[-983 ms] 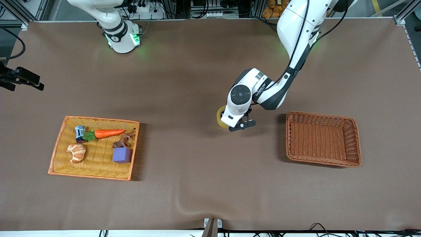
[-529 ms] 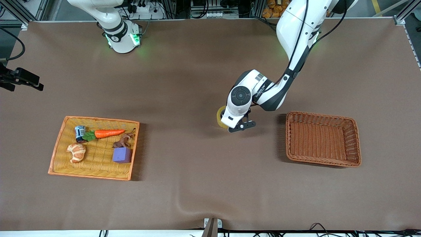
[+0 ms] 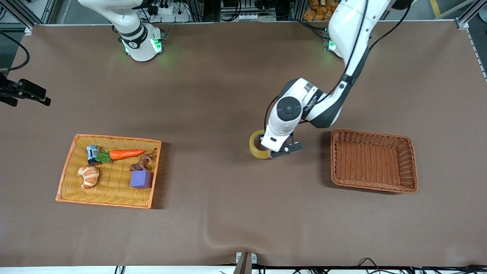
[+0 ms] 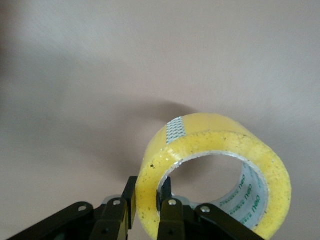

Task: Transfer tape with both arms
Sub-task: 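Carry the tape roll over the wicker basket with the left gripper, then lower the tape roll into the basket and open the left gripper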

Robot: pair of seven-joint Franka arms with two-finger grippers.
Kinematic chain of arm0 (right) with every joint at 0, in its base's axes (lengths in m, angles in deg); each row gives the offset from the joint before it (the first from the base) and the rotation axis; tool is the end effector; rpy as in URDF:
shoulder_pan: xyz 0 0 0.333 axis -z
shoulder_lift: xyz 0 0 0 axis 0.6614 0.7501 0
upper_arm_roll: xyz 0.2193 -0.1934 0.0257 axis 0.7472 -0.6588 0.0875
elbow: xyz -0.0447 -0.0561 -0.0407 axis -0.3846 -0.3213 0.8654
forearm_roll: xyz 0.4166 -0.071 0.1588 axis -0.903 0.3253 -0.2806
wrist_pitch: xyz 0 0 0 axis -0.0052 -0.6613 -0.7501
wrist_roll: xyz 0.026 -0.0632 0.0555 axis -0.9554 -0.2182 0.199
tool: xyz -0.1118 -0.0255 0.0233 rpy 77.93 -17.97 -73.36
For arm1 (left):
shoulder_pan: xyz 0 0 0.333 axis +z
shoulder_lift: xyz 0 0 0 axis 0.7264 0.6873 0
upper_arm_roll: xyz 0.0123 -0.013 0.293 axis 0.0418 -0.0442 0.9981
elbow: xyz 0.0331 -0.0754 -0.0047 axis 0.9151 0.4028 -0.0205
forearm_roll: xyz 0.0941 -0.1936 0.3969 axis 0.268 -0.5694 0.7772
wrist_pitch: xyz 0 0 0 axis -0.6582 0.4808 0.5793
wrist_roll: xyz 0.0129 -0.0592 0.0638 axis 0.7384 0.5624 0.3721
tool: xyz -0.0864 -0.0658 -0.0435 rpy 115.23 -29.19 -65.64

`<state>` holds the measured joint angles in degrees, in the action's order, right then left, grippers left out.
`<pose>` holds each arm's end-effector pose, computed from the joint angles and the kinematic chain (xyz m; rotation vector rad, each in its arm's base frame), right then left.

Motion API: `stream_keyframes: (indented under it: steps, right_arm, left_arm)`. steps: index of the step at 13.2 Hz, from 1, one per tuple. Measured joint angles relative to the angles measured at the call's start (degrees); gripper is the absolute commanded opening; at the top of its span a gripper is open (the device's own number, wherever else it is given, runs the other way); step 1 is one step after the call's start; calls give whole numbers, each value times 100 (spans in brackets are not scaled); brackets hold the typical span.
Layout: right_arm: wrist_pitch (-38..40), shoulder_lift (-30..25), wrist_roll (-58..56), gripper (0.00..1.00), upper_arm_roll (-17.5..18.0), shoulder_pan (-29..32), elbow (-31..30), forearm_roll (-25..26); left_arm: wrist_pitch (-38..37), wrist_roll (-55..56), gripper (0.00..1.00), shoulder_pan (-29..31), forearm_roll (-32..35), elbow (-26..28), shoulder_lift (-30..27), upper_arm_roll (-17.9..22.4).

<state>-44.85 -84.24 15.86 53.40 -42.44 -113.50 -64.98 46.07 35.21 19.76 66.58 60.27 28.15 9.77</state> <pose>0.6096 -0.0608 0.5849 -3.1244 0.0003 0.0736 0.5764 -0.4193 0.2206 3.0584 0.5036 -0.0908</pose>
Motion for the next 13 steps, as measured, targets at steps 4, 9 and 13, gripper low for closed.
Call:
stream_keyframes:
  steps: [4,9,13]
  right_arm:
    - [-22,37,0,100,5,-2,0,0]
    - [-45,60,0,100,11,-4,2,5]
    - [-114,60,-6,100,3,3,3,7]
  left_arm:
    - [-637,-923,0,675,-2,-11,-946,32]
    - [-1255,-3055,0,1999,-7,32,-1443,71]
    - [-1339,-4460,0,3262,-14,253,-1426,89]
